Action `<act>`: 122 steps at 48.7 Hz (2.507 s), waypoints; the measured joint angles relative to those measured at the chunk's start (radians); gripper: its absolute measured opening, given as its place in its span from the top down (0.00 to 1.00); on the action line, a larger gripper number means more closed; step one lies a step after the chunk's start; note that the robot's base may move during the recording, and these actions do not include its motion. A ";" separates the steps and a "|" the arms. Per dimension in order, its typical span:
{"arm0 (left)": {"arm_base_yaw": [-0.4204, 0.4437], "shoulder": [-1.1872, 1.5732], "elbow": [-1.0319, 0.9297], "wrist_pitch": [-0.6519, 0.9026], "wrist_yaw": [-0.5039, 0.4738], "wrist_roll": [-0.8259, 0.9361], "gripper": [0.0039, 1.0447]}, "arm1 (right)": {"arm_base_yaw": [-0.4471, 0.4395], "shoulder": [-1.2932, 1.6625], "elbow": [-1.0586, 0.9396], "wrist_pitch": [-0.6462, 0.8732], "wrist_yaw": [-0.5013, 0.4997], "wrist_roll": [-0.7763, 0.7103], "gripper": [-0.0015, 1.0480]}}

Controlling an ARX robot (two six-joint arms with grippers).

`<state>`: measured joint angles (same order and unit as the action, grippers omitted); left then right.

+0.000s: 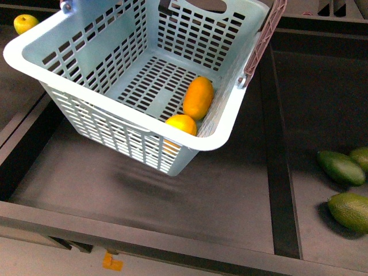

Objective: Pick lemon and mango into basket

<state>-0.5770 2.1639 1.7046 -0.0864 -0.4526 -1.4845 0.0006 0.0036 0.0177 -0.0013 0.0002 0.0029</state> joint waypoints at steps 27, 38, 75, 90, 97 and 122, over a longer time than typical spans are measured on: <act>0.050 0.242 0.146 0.001 0.143 -0.133 0.95 | 0.000 0.000 0.000 0.000 0.001 0.000 0.08; 0.056 0.116 -0.005 0.066 0.090 -0.116 0.46 | 0.000 0.000 0.000 0.000 0.001 0.000 0.08; 0.237 -0.819 -1.304 1.018 0.123 1.426 0.93 | 0.000 0.000 0.000 0.000 0.002 0.000 0.08; 0.385 -1.087 -1.527 0.977 0.268 1.467 0.97 | 0.000 0.000 0.000 0.000 0.002 0.000 0.08; 0.424 -1.186 -1.578 0.927 0.308 1.470 0.97 | 0.000 0.000 0.000 0.000 0.002 0.000 0.08; 0.573 -1.566 -1.689 0.670 0.452 1.474 0.97 | 0.000 0.000 0.000 0.000 0.002 0.000 0.08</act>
<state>-0.0044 0.5983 0.0154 0.5835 -0.0010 -0.0109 0.0006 0.0036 0.0177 -0.0013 0.0025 0.0032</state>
